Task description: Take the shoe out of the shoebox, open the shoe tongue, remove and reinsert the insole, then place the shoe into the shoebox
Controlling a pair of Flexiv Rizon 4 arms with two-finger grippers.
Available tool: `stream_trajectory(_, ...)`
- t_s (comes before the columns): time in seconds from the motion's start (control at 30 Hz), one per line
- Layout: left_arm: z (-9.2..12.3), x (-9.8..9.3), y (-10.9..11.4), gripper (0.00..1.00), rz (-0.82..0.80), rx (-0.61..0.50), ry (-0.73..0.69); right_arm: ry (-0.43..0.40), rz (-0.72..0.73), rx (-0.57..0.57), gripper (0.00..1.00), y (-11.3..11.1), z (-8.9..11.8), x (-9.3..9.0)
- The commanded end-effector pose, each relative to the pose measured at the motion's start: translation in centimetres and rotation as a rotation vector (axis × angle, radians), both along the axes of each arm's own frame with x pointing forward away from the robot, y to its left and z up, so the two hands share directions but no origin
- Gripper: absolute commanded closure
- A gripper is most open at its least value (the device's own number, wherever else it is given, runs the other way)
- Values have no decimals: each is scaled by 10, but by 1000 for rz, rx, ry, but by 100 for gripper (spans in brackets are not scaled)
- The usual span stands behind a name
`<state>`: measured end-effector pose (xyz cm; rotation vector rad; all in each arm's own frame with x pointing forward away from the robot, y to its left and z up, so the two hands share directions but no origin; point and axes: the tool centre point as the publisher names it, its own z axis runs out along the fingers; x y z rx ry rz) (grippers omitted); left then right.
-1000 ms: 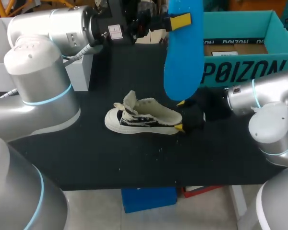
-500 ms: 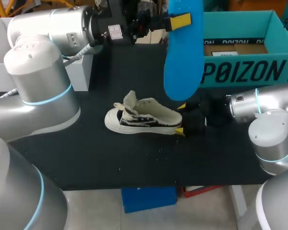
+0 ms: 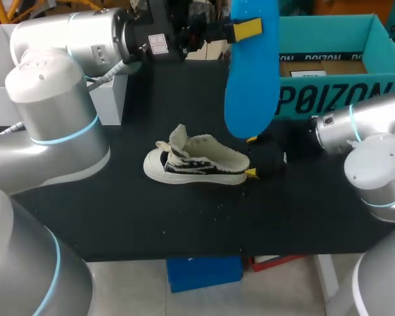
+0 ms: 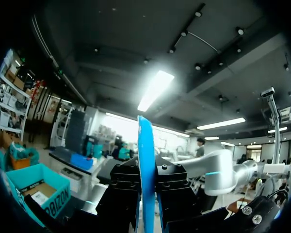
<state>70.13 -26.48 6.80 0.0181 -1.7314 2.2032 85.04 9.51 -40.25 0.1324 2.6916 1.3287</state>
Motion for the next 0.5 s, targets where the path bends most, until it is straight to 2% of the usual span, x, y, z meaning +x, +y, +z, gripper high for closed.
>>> stream_trajectory(0.03, 0, -1, -1, 100, 4, 1, 0, 21, 44, -315, 0, 5, 27, 8)
stream_trajectory(0.13, 0, -1, -1, 100, 4, 1, 0, 2, 73, -477, 0, 14, 32, 12)
stream_trajectory(0.3, 0, -1, -1, 100, 4, 1, 0, -6, 86, -600, 0, 27, 34, 14)
stream_trajectory(0.43, 0, -1, -1, 100, 4, 1, 0, -11, 88, -695, 12, 37, 32, 14)
stream_trajectory(0.5, 0, -1, -1, 100, 4, 1, 0, -14, 87, -724, 15, 43, 33, 13)
